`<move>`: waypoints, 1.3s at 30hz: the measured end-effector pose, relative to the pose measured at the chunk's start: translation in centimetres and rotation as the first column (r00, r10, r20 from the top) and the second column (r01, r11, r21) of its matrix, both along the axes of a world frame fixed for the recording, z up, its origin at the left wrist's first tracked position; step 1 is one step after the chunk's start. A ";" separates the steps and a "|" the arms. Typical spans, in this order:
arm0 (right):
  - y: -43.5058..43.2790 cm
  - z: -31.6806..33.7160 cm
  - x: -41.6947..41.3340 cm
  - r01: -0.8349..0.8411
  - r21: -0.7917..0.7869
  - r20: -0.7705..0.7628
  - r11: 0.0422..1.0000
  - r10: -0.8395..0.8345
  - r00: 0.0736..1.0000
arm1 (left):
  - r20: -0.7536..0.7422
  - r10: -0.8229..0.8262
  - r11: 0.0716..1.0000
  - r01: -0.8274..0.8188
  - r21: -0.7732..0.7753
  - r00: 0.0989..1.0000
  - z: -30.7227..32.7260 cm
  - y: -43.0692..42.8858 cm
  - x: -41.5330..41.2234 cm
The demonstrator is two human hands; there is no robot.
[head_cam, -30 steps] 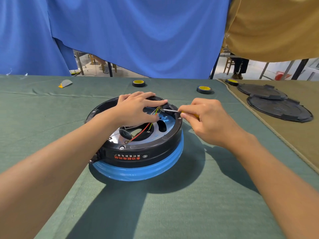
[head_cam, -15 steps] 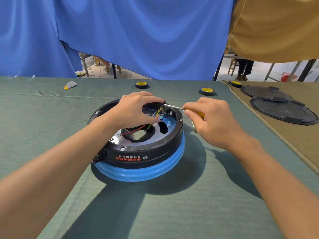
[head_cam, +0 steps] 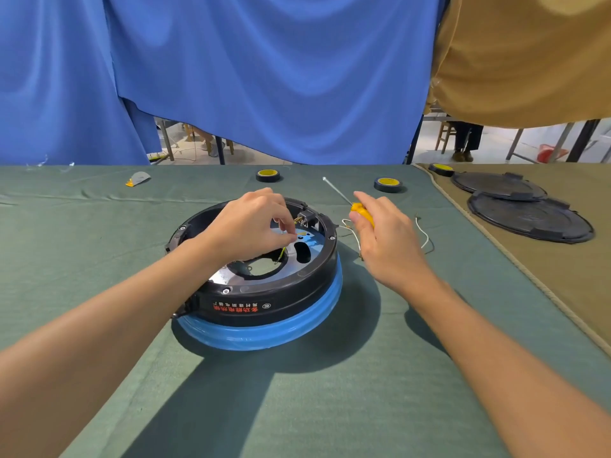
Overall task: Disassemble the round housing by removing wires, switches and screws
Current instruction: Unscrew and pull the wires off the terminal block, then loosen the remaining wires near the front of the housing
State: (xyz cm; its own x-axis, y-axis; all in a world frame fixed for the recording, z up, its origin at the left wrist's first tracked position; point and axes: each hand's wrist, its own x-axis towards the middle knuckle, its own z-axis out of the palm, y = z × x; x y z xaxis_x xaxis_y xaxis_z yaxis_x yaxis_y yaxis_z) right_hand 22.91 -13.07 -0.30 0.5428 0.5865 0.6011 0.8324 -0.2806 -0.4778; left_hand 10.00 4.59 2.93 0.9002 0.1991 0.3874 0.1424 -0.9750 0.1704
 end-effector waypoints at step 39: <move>-8.0 1.3 7.9 -0.022 0.302 -0.736 0.953 0.248 0.630 | -0.123 0.148 0.980 -0.162 -0.113 0.981 0.4 -4.7 5.2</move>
